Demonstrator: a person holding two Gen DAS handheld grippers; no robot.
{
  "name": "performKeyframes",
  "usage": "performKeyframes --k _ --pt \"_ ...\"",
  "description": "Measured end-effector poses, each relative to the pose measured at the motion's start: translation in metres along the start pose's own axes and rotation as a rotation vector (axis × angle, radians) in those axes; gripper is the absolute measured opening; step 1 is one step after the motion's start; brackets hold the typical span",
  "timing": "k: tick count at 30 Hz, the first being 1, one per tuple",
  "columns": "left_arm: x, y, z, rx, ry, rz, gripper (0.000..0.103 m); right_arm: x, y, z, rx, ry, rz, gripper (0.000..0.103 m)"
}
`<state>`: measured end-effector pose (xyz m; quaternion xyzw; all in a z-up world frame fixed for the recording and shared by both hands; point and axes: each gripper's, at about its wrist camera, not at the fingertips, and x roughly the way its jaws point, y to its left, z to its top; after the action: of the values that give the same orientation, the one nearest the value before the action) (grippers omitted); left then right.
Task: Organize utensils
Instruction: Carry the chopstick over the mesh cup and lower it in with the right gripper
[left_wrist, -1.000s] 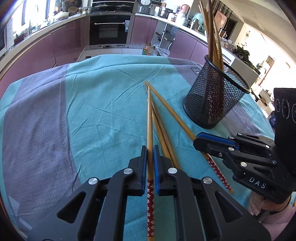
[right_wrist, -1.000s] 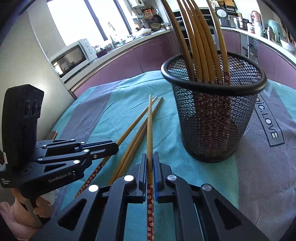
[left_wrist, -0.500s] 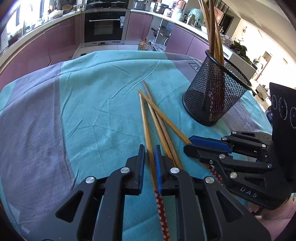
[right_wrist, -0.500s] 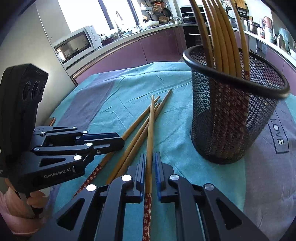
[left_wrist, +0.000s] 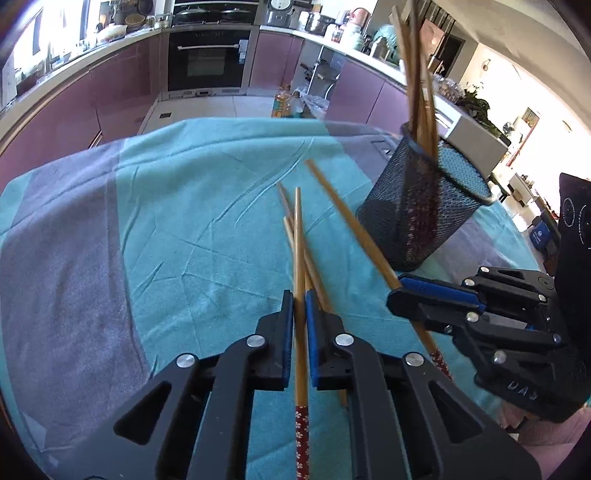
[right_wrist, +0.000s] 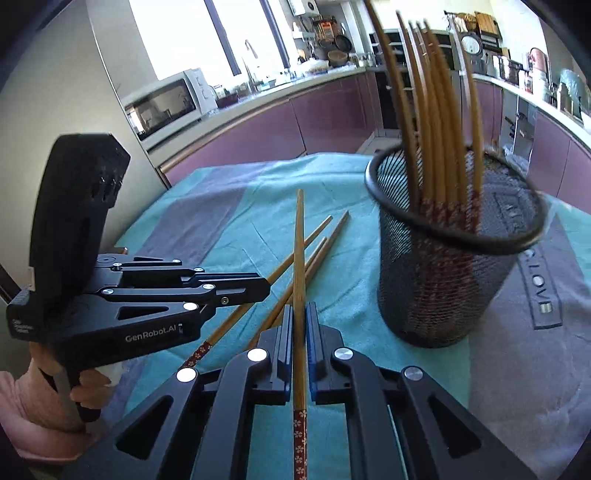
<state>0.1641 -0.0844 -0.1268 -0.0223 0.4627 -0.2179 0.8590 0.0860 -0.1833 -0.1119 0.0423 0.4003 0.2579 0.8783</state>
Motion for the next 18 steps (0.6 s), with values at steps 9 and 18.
performKeyframes --k 9,18 --pt "-0.058 -0.007 0.015 0.027 -0.117 -0.111 0.008 -0.057 -0.009 0.007 0.002 -0.14 -0.022 0.006" --pt "-0.103 -0.023 0.031 0.049 -0.23 -0.169 0.007 -0.088 -0.017 0.022 -0.007 -0.232 -0.04 0.006"
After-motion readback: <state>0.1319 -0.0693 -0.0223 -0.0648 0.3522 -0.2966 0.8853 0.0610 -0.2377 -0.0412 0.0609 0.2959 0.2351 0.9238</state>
